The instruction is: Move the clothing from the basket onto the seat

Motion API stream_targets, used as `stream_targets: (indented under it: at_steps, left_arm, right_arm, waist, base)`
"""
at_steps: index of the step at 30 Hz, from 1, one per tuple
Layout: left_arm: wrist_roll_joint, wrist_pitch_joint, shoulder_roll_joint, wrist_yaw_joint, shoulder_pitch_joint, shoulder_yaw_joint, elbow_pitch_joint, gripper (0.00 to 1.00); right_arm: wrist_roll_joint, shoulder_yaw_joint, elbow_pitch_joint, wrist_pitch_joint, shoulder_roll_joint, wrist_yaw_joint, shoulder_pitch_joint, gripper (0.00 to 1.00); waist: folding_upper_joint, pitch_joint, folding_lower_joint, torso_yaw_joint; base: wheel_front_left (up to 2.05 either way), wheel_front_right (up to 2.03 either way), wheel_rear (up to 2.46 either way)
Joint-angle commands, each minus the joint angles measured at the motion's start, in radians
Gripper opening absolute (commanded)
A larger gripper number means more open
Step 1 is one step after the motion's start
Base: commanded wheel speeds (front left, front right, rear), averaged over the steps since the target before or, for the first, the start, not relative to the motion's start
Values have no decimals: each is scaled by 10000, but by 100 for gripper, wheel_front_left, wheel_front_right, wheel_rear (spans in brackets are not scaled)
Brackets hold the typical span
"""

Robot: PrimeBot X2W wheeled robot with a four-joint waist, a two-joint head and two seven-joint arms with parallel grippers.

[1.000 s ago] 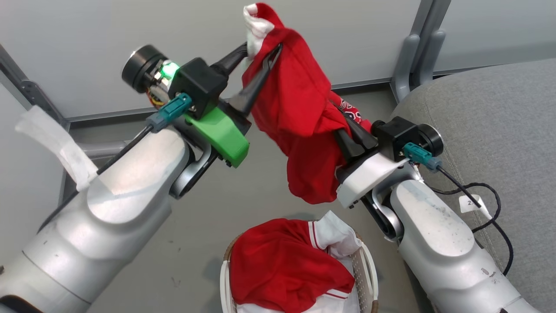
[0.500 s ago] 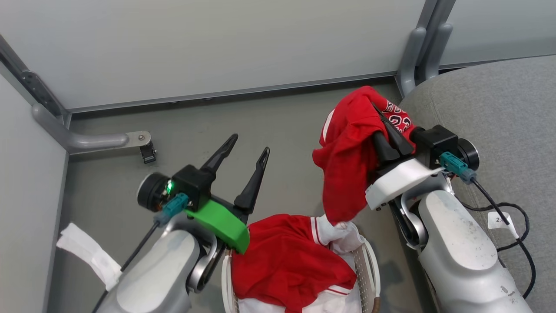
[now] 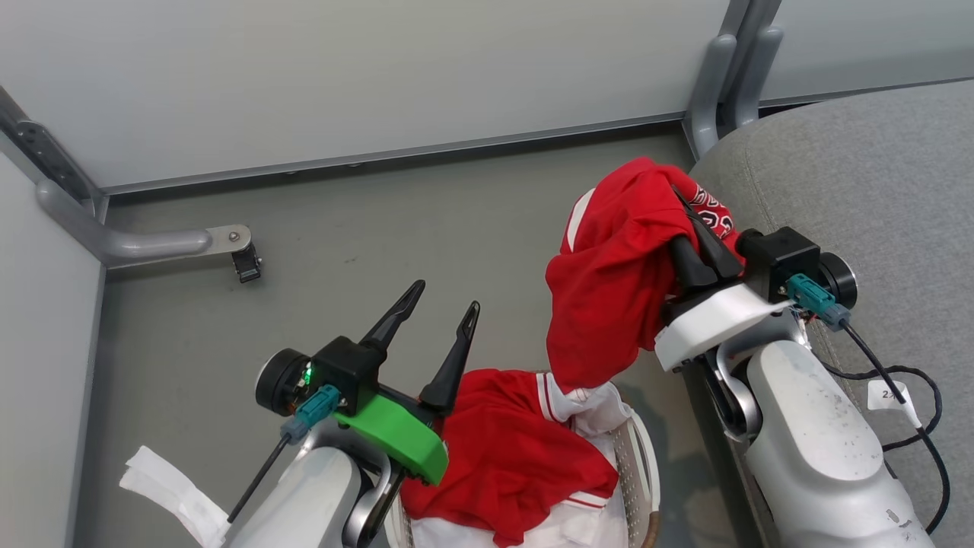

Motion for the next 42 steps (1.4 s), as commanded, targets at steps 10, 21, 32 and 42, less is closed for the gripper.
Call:
stream_targets:
  at_steps: [10, 21, 32, 42]
  left_arm:
    - [716, -22, -33, -218, 271, 364, -207, 100]
    - [1078, -23, 218, -253, -157, 189, -294, 100]
    - [841, -23, 526, -254, -437, -418, -64, 100]
    - [860, -23, 717, -255, -899, -856, -160, 100]
  right_arm:
    - [-297, -446, -429, -29, -34, -8, 112, 0]
    - [-533, -1483, -876, -29, -23, -8, 503, 0]
    - [-559, -2065, -1048, -29, -19, -8, 1002, 0]
    - [-938, -2447, -1174, -29, -23, -10, -162, 0]
  waist:
    - [0, 670, 0, -1516]
    - [0, 1439, 0, -4322]
    - [0, 1769, 0, -5556]
    - [0, 2480, 0, -5023]
  base:
    - [0, 0, 0]
    - [0, 0, 0]
    - [0, 0, 0]
    - [0, 0, 0]
